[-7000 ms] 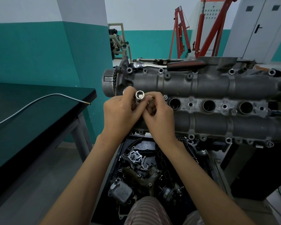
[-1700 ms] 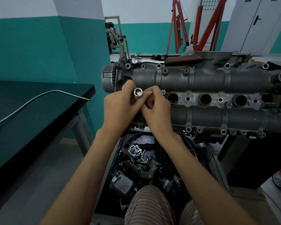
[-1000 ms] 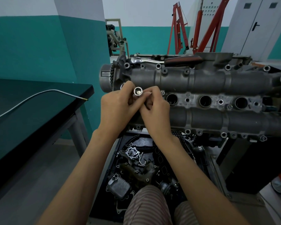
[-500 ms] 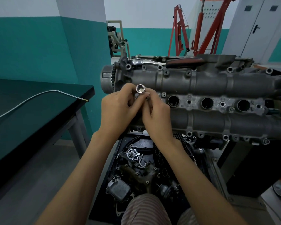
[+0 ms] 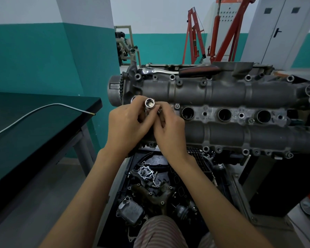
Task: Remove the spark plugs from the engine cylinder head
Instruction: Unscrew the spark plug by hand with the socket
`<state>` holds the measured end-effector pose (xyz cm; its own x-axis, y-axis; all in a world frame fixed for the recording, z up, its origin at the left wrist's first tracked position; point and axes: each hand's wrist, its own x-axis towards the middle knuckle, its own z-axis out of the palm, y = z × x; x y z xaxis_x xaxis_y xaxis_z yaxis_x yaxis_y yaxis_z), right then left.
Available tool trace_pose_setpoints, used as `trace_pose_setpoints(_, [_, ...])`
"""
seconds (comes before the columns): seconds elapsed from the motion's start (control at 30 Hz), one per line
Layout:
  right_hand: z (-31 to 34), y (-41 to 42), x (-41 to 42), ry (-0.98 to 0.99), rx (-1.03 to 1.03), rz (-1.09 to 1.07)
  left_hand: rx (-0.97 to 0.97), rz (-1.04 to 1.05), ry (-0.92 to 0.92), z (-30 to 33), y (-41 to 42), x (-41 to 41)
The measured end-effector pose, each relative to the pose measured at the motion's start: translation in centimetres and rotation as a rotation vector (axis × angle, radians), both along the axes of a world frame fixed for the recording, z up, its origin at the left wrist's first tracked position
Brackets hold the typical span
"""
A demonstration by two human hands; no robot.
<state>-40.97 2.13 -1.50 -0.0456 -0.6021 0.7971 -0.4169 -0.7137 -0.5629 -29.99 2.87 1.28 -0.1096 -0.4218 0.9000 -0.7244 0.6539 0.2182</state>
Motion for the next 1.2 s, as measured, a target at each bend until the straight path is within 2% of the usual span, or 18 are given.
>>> trace_pose_setpoints(0.13, [-0.15, -0.15, -0.09, 0.022, 0.003, -0.021, -0.016, 0.036, 0.043, -0.04, -0.22, -0.34])
trace_pose_setpoints(0.27, [-0.03, 0.02, 0.05, -0.053, 0.036, -0.056, -0.005, 0.013, 0.052, -0.07, -0.23, -0.31])
trace_pose_setpoints(0.43, [-0.13, 0.10, 0.00, -0.083, 0.038, -0.005, -0.004, -0.018, -0.017, 0.02, 0.16, 0.05])
trace_pose_setpoints(0.73, [0.05, -0.03, 0.09, -0.014, 0.031, -0.038, -0.017, 0.014, -0.008, -0.08, -0.30, 0.15])
trace_pose_setpoints(0.9, [-0.05, -0.12, 0.23, -0.078, 0.068, -0.085, -0.031, 0.021, 0.017, -0.16, -0.33, -0.16])
trace_pose_setpoints(1.2, [0.06, 0.18, 0.27, -0.033, 0.004, -0.010, 0.004, -0.017, -0.021, 0.09, 0.06, 0.14])
